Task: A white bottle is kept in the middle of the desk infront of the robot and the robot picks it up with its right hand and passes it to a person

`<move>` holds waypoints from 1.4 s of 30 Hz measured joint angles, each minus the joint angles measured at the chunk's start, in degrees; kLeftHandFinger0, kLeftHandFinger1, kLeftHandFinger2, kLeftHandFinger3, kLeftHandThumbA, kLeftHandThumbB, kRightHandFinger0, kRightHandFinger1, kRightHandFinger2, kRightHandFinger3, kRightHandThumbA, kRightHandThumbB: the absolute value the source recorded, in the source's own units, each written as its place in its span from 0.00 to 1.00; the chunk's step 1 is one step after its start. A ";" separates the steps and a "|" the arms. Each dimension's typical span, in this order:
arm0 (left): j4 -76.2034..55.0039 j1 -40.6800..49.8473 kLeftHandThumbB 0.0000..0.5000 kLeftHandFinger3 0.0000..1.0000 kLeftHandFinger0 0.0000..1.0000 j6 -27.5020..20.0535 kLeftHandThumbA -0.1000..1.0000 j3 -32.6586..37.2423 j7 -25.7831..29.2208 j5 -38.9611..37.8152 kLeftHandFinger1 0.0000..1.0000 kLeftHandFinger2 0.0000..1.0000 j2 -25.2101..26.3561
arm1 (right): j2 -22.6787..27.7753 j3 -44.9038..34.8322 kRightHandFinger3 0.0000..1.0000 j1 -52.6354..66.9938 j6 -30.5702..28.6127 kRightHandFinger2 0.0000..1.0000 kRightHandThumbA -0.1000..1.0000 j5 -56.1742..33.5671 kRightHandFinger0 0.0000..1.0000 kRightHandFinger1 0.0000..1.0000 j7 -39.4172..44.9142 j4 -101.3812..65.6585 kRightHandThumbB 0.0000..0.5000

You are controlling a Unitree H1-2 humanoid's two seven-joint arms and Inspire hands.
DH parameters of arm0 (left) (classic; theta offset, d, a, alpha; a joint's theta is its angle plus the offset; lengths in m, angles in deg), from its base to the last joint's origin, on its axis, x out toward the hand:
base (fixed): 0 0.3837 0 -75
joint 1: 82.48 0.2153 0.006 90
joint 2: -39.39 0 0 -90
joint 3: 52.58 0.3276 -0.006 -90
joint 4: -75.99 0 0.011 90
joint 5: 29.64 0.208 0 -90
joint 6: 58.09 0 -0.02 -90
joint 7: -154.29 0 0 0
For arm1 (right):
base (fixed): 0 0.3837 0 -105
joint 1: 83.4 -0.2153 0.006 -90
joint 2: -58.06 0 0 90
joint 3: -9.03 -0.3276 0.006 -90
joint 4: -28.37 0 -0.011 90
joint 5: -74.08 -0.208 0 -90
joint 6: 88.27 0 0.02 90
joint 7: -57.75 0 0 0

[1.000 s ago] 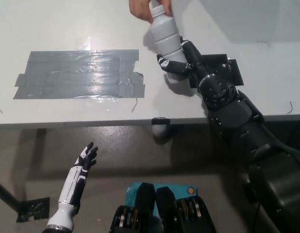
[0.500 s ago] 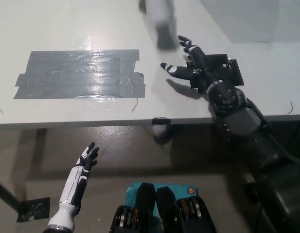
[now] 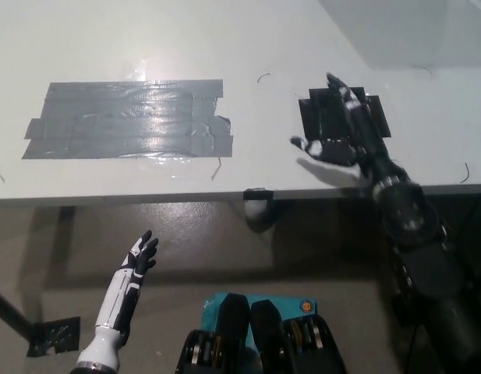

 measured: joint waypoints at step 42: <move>-0.88 2.91 0.23 1.00 1.00 0.07 0.95 -0.80 0.03 -0.12 1.00 1.00 0.01 | -1.29 0.43 1.00 35.77 -1.79 1.00 1.00 -13.78 1.00 1.00 11.77 -24.48 0.13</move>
